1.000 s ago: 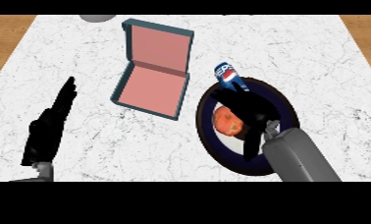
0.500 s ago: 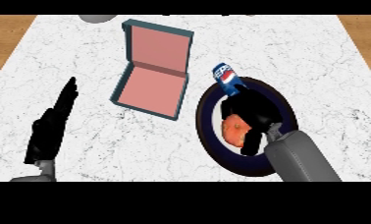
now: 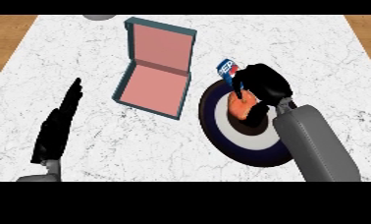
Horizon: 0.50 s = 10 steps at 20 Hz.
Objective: Pick the squash from the plate and place it in the cardboard box
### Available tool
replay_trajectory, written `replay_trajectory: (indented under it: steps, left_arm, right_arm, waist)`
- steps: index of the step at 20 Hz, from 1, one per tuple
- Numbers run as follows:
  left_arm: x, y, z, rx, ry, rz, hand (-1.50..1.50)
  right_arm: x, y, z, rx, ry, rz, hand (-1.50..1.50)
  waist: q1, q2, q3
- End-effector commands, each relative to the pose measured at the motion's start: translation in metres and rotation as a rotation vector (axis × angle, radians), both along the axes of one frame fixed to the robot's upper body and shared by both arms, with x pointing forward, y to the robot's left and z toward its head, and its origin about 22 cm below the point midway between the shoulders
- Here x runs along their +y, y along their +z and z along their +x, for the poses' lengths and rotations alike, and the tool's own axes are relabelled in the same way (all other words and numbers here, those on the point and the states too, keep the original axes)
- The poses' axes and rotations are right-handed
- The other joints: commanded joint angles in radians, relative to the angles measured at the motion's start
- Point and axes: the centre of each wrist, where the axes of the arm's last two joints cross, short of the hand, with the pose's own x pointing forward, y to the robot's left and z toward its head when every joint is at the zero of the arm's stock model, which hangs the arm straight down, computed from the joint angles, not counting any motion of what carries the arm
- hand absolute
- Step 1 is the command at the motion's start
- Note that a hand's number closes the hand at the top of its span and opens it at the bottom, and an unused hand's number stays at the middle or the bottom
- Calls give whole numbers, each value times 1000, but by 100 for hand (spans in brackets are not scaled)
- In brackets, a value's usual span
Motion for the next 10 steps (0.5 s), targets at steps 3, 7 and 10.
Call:
replay_trajectory:
  steps: [3,7,10]
  left_arm:
    - [-19,12,9,-8,-37,-15,0]
    - [-18,3,16,-18,-26,-4,0]
    - [-5,10,12,-15,-16,2,0]
  right_arm:
    - [-63,25,60,-109,-8,-47,150]
    - [-73,56,87,-197,-2,-21,150]
    - [-71,74,99,-204,13,63,150]
  waist:
    - [40,22,6]
    - [24,17,4]
    - [20,13,4]
